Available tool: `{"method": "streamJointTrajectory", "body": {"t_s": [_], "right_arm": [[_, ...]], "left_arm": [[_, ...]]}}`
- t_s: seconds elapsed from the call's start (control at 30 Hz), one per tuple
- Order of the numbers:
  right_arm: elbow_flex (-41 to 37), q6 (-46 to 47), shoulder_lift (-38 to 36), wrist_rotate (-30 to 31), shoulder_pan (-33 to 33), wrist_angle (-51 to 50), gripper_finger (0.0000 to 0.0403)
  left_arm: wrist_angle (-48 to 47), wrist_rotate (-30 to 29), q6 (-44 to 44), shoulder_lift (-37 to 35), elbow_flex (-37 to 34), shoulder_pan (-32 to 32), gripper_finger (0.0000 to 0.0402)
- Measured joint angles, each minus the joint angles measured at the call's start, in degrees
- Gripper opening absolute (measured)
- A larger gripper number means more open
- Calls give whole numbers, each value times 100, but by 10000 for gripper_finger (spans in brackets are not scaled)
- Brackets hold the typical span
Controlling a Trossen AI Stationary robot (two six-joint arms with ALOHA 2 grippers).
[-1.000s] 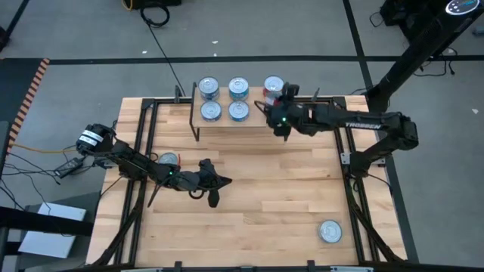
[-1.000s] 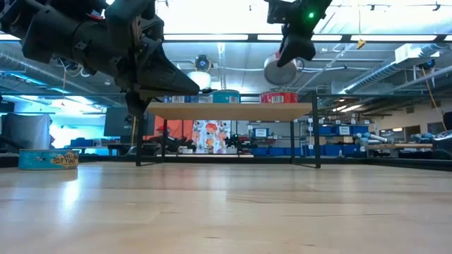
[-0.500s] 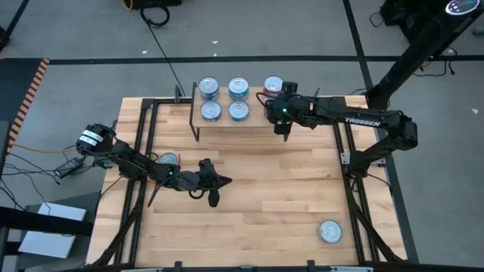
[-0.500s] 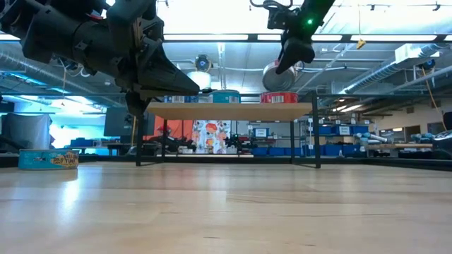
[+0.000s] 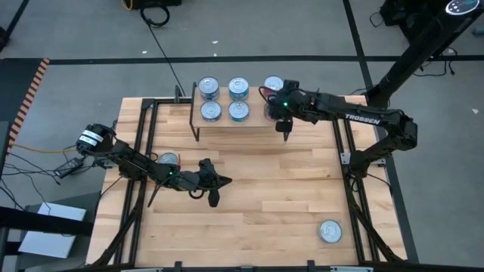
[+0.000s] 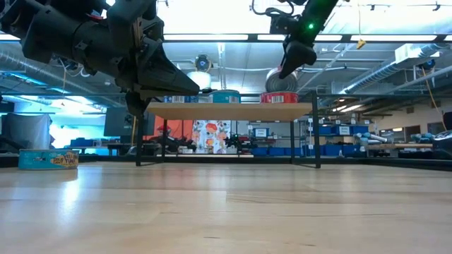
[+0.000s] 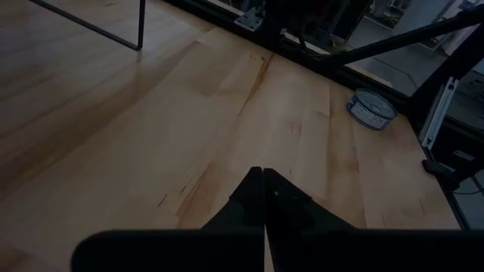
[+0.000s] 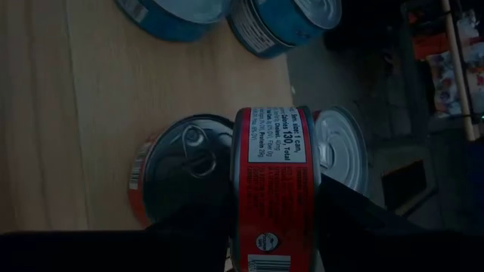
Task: Stack canned seafood by type on shelf
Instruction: Stack the red tuna can on top of the other red tuna can on the shelf
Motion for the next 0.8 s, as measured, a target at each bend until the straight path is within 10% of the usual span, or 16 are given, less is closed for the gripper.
{"method": "streamJointTrajectory", "body": {"t_s": [0.8], "right_arm": [[-2, 1017, 0, -1156, -166, -513, 244]], "left_arm": [[-2, 0, -231, 0, 0, -11, 1]]}}
